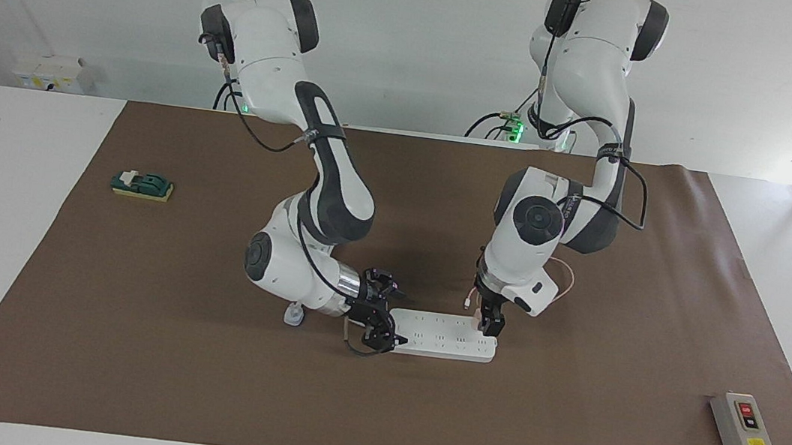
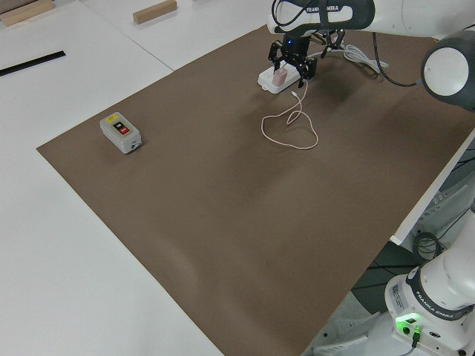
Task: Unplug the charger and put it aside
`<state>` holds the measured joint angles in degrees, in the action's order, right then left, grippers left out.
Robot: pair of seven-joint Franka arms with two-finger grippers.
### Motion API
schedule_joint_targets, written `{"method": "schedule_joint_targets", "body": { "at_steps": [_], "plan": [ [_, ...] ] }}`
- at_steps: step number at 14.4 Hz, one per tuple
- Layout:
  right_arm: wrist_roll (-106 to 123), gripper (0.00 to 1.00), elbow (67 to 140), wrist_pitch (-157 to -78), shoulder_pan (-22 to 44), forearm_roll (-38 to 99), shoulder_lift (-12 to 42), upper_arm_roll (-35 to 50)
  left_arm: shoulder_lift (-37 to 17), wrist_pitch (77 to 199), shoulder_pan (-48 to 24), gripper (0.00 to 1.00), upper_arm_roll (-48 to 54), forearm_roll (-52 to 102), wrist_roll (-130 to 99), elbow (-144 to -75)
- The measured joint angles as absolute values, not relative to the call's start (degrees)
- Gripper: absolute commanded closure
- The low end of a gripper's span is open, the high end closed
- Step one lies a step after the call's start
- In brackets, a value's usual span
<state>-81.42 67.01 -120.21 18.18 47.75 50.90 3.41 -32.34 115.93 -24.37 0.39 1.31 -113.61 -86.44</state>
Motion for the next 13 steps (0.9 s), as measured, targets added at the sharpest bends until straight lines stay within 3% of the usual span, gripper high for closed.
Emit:
{"method": "schedule_joint_targets", "body": {
  "at_steps": [3,5,6,13],
  "plan": [
    [-81.41,0.00,64.97,-120.32,18.19,47.75,52.57,3.41,-32.34,116.53,-24.37,0.36,0.25,1.16,-113.61,-86.13],
    [-81.41,0.00,64.00,-120.73,18.25,47.75,53.38,3.41,-32.37,116.96,-24.37,0.69,0.18,1.07,-113.61,-85.94],
    [-81.41,0.00,63.64,-121.16,18.34,47.75,53.78,3.41,-32.40,117.50,-24.37,1.00,0.05,0.96,-113.61,-85.70],
    [-81.28,0.00,62.80,-121.88,18.67,47.79,54.58,3.48,-32.92,119.14,-24.40,1.00,-0.21,0.56,-113.45,-84.92]
  ]
}}
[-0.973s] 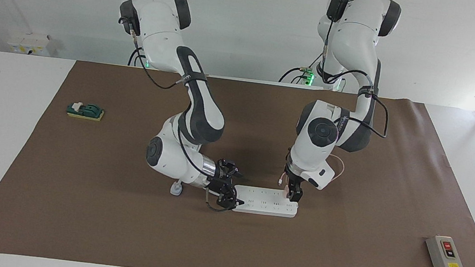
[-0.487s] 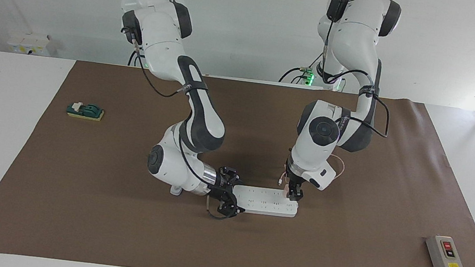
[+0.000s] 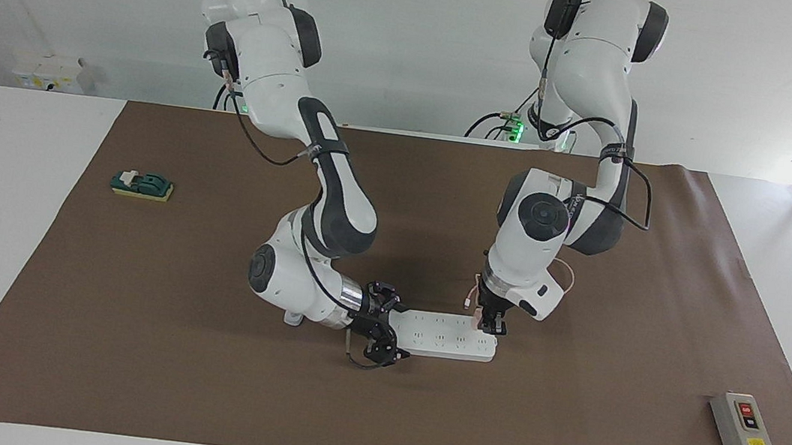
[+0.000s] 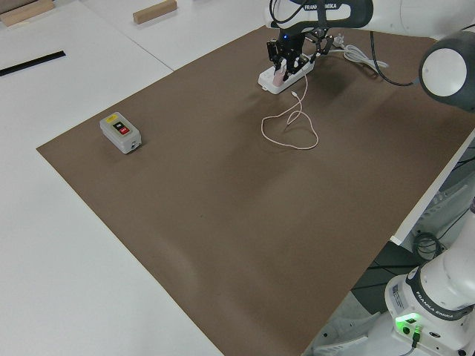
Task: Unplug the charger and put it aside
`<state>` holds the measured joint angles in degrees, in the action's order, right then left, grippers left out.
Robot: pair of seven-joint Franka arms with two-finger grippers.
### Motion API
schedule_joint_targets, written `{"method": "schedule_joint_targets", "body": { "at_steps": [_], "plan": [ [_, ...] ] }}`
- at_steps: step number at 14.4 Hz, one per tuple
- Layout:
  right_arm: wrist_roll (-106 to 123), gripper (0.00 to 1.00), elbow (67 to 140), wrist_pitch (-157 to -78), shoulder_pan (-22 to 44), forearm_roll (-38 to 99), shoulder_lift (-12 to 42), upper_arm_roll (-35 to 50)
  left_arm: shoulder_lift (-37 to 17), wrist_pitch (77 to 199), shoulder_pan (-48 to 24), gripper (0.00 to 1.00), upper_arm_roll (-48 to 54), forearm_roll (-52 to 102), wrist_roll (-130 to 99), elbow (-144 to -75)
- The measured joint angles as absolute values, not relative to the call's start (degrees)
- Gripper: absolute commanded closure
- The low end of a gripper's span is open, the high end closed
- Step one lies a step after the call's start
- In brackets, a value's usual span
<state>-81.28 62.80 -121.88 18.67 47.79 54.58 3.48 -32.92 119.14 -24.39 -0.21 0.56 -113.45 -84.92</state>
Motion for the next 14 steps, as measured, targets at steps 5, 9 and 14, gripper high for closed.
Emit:
{"method": "schedule_joint_targets", "body": {
  "at_steps": [5,9,14],
  "plan": [
    [-81.28,0.00,62.72,-119.31,17.65,48.14,54.79,5.50,-32.93,119.14,-24.39,1.00,-0.22,0.53,-112.64,-84.90],
    [-79.68,0.00,62.69,-119.37,17.47,48.14,54.83,5.91,-32.93,118.81,-24.39,1.00,-0.23,0.54,-111.74,-84.56],
    [-76.25,0.00,62.60,-120.69,17.41,47.91,55.31,5.91,-32.93,118.70,-24.39,1.00,-0.24,0.54,-111.57,-84.48]
  ]
}}
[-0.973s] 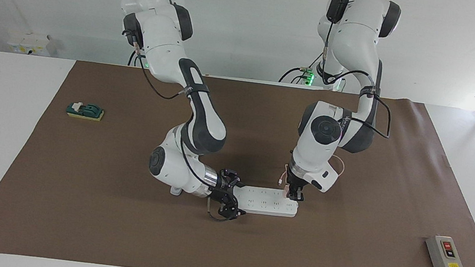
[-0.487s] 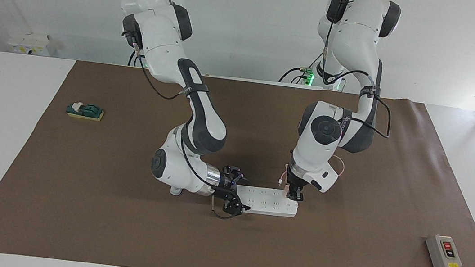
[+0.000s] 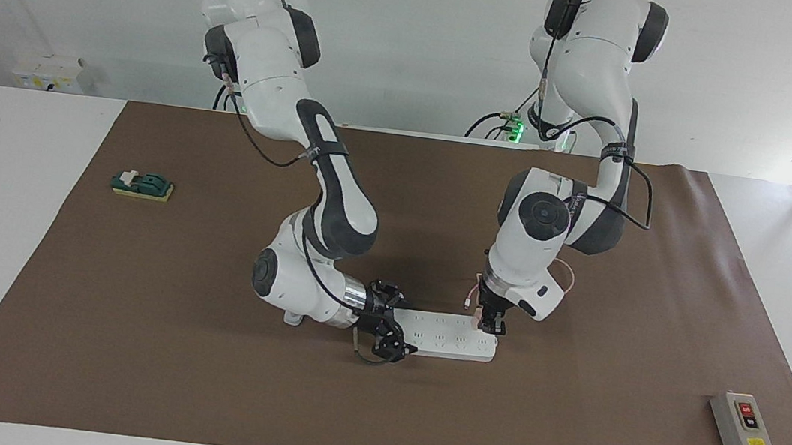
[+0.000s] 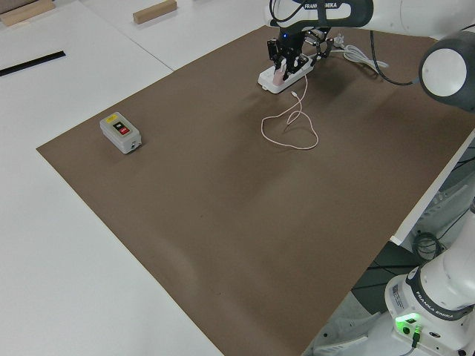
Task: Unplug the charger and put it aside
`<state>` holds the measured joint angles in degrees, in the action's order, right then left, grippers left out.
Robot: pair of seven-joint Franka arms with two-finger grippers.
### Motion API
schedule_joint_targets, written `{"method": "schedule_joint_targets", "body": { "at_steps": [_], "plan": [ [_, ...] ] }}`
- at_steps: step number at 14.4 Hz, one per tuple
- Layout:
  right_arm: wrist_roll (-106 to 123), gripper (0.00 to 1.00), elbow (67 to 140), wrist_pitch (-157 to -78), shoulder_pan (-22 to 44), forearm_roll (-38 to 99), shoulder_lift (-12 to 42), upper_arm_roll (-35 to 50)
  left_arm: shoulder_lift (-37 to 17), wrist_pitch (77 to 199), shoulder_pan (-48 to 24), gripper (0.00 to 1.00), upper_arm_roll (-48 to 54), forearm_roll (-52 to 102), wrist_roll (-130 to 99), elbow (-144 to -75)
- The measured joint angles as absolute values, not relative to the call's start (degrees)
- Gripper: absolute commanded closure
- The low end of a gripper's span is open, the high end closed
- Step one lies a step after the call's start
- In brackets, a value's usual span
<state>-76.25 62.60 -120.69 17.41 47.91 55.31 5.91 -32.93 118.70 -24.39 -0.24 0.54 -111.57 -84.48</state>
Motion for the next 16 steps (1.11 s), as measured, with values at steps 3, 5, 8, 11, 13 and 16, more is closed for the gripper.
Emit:
{"method": "schedule_joint_targets", "body": {
  "at_steps": [3,5,8,11,13,16],
  "plan": [
    [-75.95,0.00,62.55,-120.69,17.40,47.89,55.37,5.91,-32.93,118.67,-24.39,1.00,-0.24,0.54,-111.54,-84.45],
    [-75.93,0.00,62.54,-120.69,17.40,47.88,55.37,5.90,-32.93,118.65,-24.39,1.00,-0.24,0.54,-111.54,-84.43],
    [-75.88,0.00,62.54,-120.99,17.43,47.87,55.38,5.90,-32.93,118.65,-24.39,1.00,-0.25,0.54,-111.53,-84.43],
    [-75.88,0.00,62.56,-121.30,17.52,47.72,55.37,5.91,-32.93,118.65,-24.39,1.00,-0.26,0.54,-111.53,-84.42],
    [-75.89,0.00,62.60,-121.54,17.60,47.65,55.37,5.91,-32.93,118.65,-24.39,1.00,-0.26,0.54,-111.53,-84.41],
    [-75.89,0.00,62.70,-121.83,17.66,47.64,55.35,5.90,-32.94,118.66,-24.39,1.00,-0.27,0.54,-111.53,-84.41]
  ]
}}
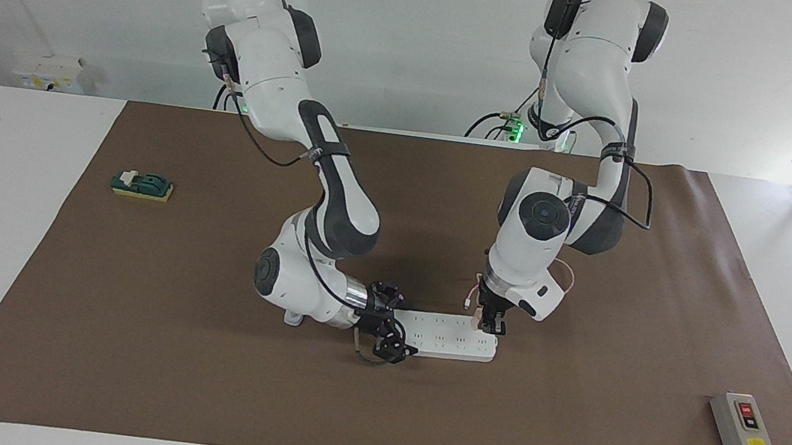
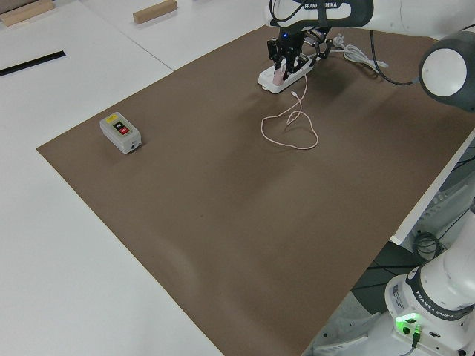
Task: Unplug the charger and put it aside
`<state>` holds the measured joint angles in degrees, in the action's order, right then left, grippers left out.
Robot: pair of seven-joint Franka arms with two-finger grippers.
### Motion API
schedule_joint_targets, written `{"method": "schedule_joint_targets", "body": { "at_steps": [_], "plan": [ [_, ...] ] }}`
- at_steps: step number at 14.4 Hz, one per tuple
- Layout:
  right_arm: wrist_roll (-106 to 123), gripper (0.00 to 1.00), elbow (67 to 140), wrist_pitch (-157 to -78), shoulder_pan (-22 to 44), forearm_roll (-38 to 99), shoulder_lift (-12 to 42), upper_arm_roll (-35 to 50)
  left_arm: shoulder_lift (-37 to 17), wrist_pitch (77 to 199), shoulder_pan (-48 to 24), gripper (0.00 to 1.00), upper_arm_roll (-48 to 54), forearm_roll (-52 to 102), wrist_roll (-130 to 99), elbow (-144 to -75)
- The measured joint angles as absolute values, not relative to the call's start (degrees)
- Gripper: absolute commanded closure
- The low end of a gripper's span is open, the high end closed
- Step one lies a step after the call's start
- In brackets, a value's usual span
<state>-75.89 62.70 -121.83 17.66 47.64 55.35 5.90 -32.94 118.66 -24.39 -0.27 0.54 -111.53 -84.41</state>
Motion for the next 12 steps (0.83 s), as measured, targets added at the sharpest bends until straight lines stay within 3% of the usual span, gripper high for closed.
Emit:
{"method": "schedule_joint_targets", "body": {
  "at_steps": [12],
  "plan": [
    [-75.97,0.00,62.98,-122.68,17.86,47.07,55.21,5.88,-32.94,118.69,-24.39,1.00,-0.26,0.54,-111.37,-84.41]
  ]
}}
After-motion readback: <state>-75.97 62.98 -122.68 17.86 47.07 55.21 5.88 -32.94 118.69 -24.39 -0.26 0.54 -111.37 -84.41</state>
